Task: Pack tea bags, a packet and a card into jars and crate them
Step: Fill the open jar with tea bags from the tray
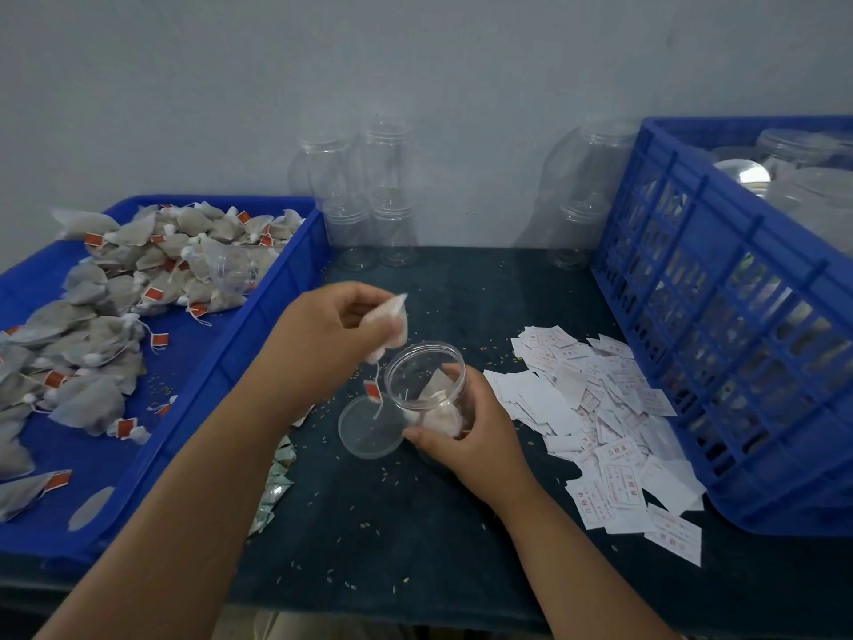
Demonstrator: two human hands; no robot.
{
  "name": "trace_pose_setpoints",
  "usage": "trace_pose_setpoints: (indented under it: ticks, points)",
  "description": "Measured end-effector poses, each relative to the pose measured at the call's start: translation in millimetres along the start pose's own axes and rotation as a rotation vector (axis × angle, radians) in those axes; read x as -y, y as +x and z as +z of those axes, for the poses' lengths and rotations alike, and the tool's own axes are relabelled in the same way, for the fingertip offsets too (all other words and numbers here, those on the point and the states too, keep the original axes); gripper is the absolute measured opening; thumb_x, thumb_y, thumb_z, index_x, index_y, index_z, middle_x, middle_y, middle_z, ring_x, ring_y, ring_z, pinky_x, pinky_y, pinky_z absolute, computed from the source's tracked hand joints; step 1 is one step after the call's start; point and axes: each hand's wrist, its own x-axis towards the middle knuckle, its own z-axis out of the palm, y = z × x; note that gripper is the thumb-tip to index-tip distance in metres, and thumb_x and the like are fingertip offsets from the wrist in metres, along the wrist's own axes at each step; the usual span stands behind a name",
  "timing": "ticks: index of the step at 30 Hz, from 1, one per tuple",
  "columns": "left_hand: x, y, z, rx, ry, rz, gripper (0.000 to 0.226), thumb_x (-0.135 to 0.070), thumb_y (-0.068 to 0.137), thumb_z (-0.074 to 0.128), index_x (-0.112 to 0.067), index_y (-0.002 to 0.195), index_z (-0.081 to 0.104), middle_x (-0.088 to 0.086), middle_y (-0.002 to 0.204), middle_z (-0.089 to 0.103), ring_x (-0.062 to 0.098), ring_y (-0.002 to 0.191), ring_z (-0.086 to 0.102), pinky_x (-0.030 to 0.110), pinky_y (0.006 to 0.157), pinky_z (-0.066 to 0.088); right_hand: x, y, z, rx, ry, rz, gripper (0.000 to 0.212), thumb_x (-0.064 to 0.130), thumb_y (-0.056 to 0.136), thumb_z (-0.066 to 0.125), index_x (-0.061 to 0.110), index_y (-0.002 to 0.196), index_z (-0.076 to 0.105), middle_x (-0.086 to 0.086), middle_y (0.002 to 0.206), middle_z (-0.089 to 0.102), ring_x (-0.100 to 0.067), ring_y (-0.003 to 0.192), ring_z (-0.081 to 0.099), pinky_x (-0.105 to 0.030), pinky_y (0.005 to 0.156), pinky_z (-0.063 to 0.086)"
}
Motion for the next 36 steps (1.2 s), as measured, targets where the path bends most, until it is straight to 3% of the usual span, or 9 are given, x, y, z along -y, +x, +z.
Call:
trace_pose_setpoints:
  ticks: [9, 14, 19, 22, 24, 27, 29, 32, 36]
  points:
    - [-16.0, 0.0, 21.0, -0.098, -0.174, 0.094, 0.009, -0.04, 0.099, 0.067, -0.038, 0.104, 0.074, -0.017, 0.093, 0.076, 0.003, 0.083, 0.073, 0.013, 0.069, 0.056, 3.7, -1.8, -2.4, -0.002, -0.001, 0.002, 0.07, 0.04, 0.072, 0.098, 0.058, 0.127, 0.059, 0.022, 0.129, 0.073, -0.003, 0.119, 0.071, -0.018, 0.093, 0.058]
    - [-2.2, -1.5, 21.2, 0.012, 0.241, 0.092, 0.02, -0.039, 0.09, 0.077, -0.041, 0.105, 0.064, -0.021, 0.091, 0.072, -0.005, 0.088, 0.068, 0.014, 0.075, 0.053, 0.7, -1.3, -2.3, -0.003, 0.031, 0.037, 0.072, 0.041, 0.07, 0.097, 0.051, 0.129, 0.059, 0.017, 0.127, 0.075, -0.01, 0.116, 0.074, -0.039, 0.096, 0.064]
    - [3.9, -8.6, 25.3, 0.224, 0.502, 0.198, 0.023, -0.045, 0.104, 0.054, -0.036, 0.1, 0.075, -0.02, 0.1, 0.07, 0.002, 0.109, 0.054, 0.038, 0.102, 0.045, 2.6, -0.6, -0.4, 0.005, -0.003, 0.008, 0.069, 0.041, 0.071, 0.098, 0.056, 0.126, 0.06, 0.015, 0.128, 0.075, -0.009, 0.118, 0.073, -0.029, 0.096, 0.061]
    - [7.1, -11.5, 29.1, 0.342, 0.592, 0.22, 0.037, -0.041, 0.11, 0.037, -0.037, 0.104, 0.074, -0.021, 0.117, 0.06, -0.008, 0.122, 0.037, 0.032, 0.114, 0.027, 3.0, 0.1, -1.7, -0.01, 0.002, 0.019, 0.064, 0.041, 0.073, 0.096, 0.059, 0.123, 0.061, 0.016, 0.123, 0.077, -0.007, 0.111, 0.075, -0.024, 0.088, 0.06]
    - [9.8, -13.6, 28.5, 0.298, 0.387, 0.216, 0.038, -0.039, 0.11, 0.035, -0.038, 0.106, 0.072, -0.025, 0.114, 0.064, -0.013, 0.12, 0.046, 0.024, 0.108, 0.036, 2.9, 0.2, -3.7, -0.032, 0.018, 0.037, 0.064, 0.043, 0.072, 0.096, 0.058, 0.123, 0.061, 0.018, 0.121, 0.077, -0.006, 0.108, 0.076, -0.021, 0.084, 0.06]
    - [31.1, -7.8, 15.0, -0.023, 0.219, 0.116, 0.023, -0.037, 0.106, 0.047, -0.038, 0.105, 0.069, -0.023, 0.104, 0.071, -0.006, 0.098, 0.064, 0.011, 0.082, 0.048, 1.0, 0.0, -4.1, -0.037, 0.003, 0.043, 0.071, 0.051, 0.066, 0.095, 0.057, 0.127, 0.059, 0.023, 0.126, 0.074, -0.003, 0.114, 0.073, -0.018, 0.09, 0.057]
    - [58.1, -0.7, -0.6, -0.03, 0.443, -0.063, 0.013, -0.037, 0.103, 0.058, -0.037, 0.113, 0.067, -0.017, 0.11, 0.072, 0.0, 0.096, 0.066, 0.024, 0.084, 0.053, -0.5, -0.7, -4.2, -0.016, -0.026, 0.033, 0.072, 0.052, 0.065, 0.095, 0.061, 0.126, 0.058, 0.025, 0.127, 0.073, -0.001, 0.116, 0.072, -0.016, 0.092, 0.057]
    - [104.4, -3.7, -7.2, 0.194, 0.87, -0.333, 0.035, -0.042, 0.099, 0.066, -0.023, 0.129, 0.065, 0.006, 0.133, 0.059, 0.023, 0.111, 0.062, 0.037, 0.092, 0.053, -4.1, -2.1, -4.9, 0.013, -0.039, 0.04, 0.076, 0.051, 0.064, 0.097, 0.058, 0.129, 0.057, 0.023, 0.131, 0.073, 0.0, 0.12, 0.071, -0.02, 0.096, 0.058]
    - [135.5, -13.8, -2.9, -0.011, 0.751, -0.289, 0.011, -0.032, 0.096, 0.072, -0.022, 0.1, 0.072, 0.001, 0.112, 0.061, 0.016, 0.087, 0.059, 0.032, 0.075, 0.047, -3.3, -1.5, -2.4, 0.022, -0.041, 0.045, 0.083, 0.05, 0.062, 0.097, 0.045, 0.135, 0.058, 0.024, 0.132, 0.072, 0.002, 0.121, 0.07, -0.017, 0.096, 0.056]
